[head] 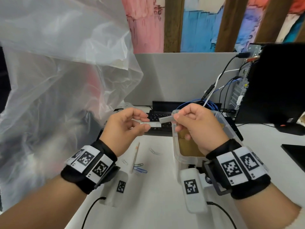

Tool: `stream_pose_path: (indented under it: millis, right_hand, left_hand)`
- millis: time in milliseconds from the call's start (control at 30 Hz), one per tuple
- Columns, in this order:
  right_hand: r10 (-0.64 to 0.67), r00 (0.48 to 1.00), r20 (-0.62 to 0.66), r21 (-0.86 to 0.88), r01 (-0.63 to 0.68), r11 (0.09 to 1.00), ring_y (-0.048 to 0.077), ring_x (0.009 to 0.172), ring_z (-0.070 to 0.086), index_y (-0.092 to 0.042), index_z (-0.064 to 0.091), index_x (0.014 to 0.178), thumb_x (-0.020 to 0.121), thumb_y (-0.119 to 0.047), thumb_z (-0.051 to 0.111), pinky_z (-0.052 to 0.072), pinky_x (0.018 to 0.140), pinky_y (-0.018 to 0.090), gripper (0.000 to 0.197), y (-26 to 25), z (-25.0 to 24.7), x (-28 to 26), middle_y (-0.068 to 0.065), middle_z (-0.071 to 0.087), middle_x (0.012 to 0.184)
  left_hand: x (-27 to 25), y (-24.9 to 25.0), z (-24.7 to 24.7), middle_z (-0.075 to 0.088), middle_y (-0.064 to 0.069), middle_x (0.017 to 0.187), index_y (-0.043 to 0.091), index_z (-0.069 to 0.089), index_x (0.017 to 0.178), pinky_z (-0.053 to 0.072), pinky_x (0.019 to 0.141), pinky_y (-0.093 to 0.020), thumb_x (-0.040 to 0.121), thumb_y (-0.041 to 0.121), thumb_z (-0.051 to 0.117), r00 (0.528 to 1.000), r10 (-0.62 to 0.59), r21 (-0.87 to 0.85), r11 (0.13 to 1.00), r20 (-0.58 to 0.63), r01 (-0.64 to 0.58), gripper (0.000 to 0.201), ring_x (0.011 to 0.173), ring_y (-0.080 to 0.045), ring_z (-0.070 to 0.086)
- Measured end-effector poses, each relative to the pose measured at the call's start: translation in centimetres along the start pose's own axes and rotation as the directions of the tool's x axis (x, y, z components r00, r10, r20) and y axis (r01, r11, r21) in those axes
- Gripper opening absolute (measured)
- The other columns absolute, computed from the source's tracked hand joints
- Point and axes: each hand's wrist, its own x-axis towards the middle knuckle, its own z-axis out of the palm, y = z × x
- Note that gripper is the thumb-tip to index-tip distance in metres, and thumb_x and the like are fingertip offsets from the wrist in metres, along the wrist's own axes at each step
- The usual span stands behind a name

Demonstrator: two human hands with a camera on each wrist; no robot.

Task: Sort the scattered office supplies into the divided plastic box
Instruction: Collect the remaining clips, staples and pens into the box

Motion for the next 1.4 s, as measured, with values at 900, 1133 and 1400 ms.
stream_pose_path:
  millis: [900, 1133, 1400]
  right_hand:
    - [0.189, 0.982, 0.008, 0.309, -0.182, 0.933, 0.008, 0.053, 0.055, -0.007, 0.058, 0.091, 0.091, -0.013, 0.059, 0.033, 0.037, 0.016, 0.006, -0.3, -6.2, 1.0, 0.010, 0.070, 0.079]
    - [0.167, 0.986, -0.003, 0.264, -0.160, 0.951, 0.010, 0.052, 0.063, -0.009, 0.056, 0.093, 0.093, -0.015, 0.057, 0.036, 0.037, 0.016, 0.006, 0.2, -6.4, 1.4, 0.010, 0.074, 0.081]
    - [0.154, 0.988, 0.009, 0.250, -0.152, 0.956, 0.012, 0.052, 0.063, -0.010, 0.054, 0.091, 0.095, -0.016, 0.055, 0.035, 0.037, 0.016, 0.007, 0.4, -6.7, 1.6, 0.008, 0.074, 0.080]
  left_hand:
    - [2.9, 3.0, 8.1, 0.071, -0.008, 0.090, 0.013, 0.065, 0.089, 0.059, 0.076, -0.042, 0.071, 0.007, 0.077, 0.991, 0.134, -0.099, 0.986, 0.006, -0.133, 0.022, 0.073, -0.028, 0.069]
    - [3.4, 3.2, 9.5, 0.071, -0.002, 0.091, 0.017, 0.067, 0.089, 0.057, 0.072, -0.048, 0.071, 0.006, 0.079, 0.991, 0.128, -0.038, 0.991, 0.031, -0.127, 0.024, 0.071, -0.032, 0.069]
    - [3.8, 3.0, 10.0, 0.072, -0.003, 0.091, 0.018, 0.067, 0.091, 0.058, 0.069, -0.044, 0.076, 0.005, 0.076, 0.994, 0.097, -0.008, 0.995, 0.049, -0.097, 0.022, 0.070, -0.027, 0.070]
